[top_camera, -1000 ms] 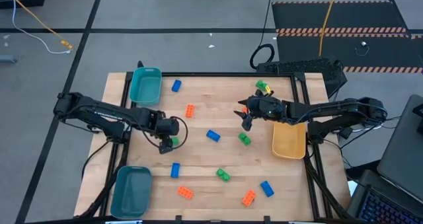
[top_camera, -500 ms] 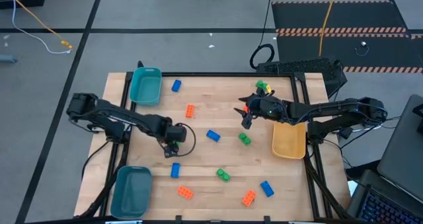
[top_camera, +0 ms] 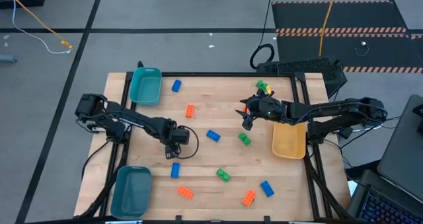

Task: Sort & place blocks by color
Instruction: Put the green game piece into the yellow bin

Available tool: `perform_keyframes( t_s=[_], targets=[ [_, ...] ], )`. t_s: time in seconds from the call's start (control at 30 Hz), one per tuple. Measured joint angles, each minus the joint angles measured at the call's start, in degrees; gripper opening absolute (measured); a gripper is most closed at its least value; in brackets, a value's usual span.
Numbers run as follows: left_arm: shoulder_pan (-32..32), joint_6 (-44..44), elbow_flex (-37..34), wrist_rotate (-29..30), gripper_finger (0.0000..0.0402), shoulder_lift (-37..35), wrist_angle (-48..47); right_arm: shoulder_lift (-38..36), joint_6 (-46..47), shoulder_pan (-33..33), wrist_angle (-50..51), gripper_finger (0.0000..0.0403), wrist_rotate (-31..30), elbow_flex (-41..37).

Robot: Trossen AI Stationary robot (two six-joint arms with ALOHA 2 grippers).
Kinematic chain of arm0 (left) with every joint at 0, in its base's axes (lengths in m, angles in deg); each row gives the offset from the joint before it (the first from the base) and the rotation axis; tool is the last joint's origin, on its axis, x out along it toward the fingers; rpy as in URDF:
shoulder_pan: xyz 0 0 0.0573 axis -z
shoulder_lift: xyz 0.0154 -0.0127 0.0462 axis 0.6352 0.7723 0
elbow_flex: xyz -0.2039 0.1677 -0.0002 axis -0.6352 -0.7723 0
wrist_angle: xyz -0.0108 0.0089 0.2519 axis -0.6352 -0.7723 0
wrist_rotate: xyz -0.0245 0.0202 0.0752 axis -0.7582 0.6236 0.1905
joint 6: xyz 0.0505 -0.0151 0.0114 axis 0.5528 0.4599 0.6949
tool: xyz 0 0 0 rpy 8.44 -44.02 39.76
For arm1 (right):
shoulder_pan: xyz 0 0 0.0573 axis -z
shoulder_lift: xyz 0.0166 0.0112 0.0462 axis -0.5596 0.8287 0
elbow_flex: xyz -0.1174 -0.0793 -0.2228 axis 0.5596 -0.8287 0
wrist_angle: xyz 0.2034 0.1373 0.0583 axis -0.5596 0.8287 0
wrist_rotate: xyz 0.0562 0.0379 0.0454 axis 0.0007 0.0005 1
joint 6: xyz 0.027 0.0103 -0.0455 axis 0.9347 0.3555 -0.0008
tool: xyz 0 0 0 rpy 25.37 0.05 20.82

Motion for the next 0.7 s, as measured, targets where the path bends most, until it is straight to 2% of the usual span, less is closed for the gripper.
perform_keyframes(
  t_s=[0.17, 0.33, 0.53, 0.7],
  targets=[
    [-0.2, -0.4, 0.0, -0.2, 0.0133, -0.2, 0.2, 0.0, 0.0, 0.0, 0.2, 0.0224, 0.0, 0.0],
    [-1.9, -0.2, 1.8, 1.1, 0.0134, 0.2, -0.6, 0.0, 0.0, 0.0, 0.7, 0.0224, 0.0, 0.0],
    [-2.3, 6.8, 9.3, 0.1, 0.0134, 0.0, 1.0, 0.0, -0.2, 0.0, 0.7, 0.0224, 0.0, 0.0],
    [-3.6, 11.1, 16.0, 6.5, 0.0134, 0.0, -0.1, 0.0, -0.1, 0.0, 1.1, 0.0224, 0.0, 0.0]
  ],
)
